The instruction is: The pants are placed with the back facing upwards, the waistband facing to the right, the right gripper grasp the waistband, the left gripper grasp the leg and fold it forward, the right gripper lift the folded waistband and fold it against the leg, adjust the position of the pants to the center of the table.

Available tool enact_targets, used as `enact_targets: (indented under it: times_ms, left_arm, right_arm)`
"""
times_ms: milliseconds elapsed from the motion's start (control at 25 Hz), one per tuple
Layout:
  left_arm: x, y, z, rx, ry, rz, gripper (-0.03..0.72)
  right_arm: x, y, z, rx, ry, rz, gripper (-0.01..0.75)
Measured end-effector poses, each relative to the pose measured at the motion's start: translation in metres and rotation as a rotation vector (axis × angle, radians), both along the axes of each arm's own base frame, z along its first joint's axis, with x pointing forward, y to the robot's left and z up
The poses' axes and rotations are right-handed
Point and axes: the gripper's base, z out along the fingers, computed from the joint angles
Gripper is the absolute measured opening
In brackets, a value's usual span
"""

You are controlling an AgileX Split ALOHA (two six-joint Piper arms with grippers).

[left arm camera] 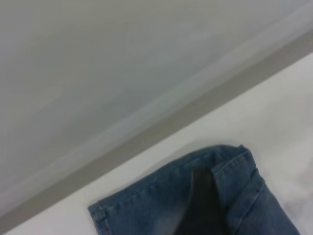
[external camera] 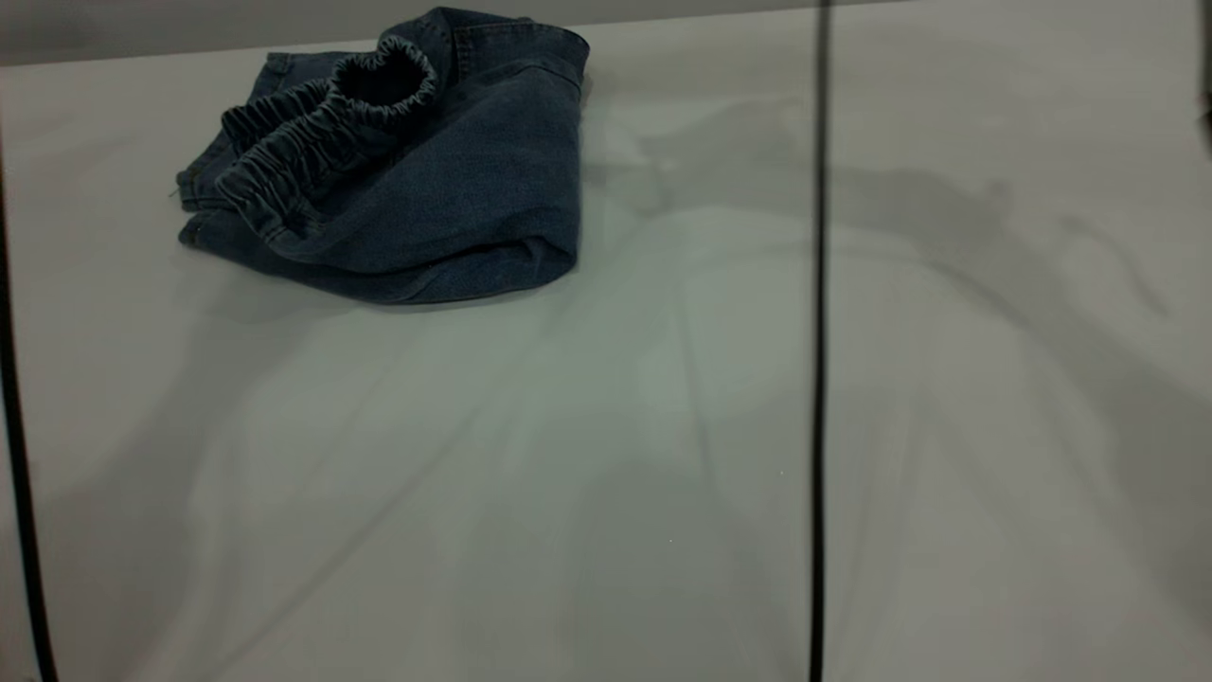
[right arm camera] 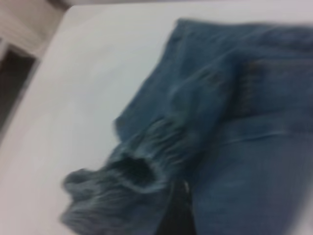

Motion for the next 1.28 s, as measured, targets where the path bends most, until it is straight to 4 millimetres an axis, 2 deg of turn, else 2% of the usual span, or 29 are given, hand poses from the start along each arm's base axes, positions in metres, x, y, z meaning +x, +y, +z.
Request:
enact_targets:
  times_ms: [200, 360, 440, 600, 840, 960, 1120, 1280]
  left_arm:
    - [0.009, -0.017, -0.027, 0.006, 0.057, -0.025, 0.497]
    - [0.01, -0.041, -0.046, 0.013, 0.096, -0.07, 0.497]
    - [0.008, -0.055, -0.055, 0.028, 0.108, -0.102, 0.497]
    - [0.007, -0.078, -0.076, 0.069, 0.136, -0.14, 0.497]
    - [0.015, -0.082, -0.112, 0.113, 0.206, -0.102, 0.497]
    - [0.013, -0.082, -0.134, 0.142, 0.277, -0.101, 0.497]
    - [0.008, -0.079, -0.174, 0.201, 0.405, -0.107, 0.497]
    - [-0.001, -0.074, -0.206, 0.25, 0.512, -0.116, 0.497]
  right_arm:
    - [-0.003, -0.065, 0.047, -0.139, -0.031, -0.037, 0.576]
    - [-0.021, -0.108, 0.092, -0.284, -0.043, -0.071, 0.576]
    - [-0.033, -0.122, 0.114, -0.351, -0.049, -0.084, 0.576]
    - [-0.064, -0.13, 0.162, -0.478, -0.088, -0.082, 0.576]
    - [-0.115, -0.138, 0.231, -0.621, -0.199, -0.132, 0.576]
    - [-0.138, -0.141, 0.259, -0.652, -0.263, -0.173, 0.576]
    - [-0.164, -0.139, 0.284, -0.631, -0.322, -0.207, 0.576]
    - [-0.174, -0.138, 0.292, -0.628, -0.336, -0.211, 0.576]
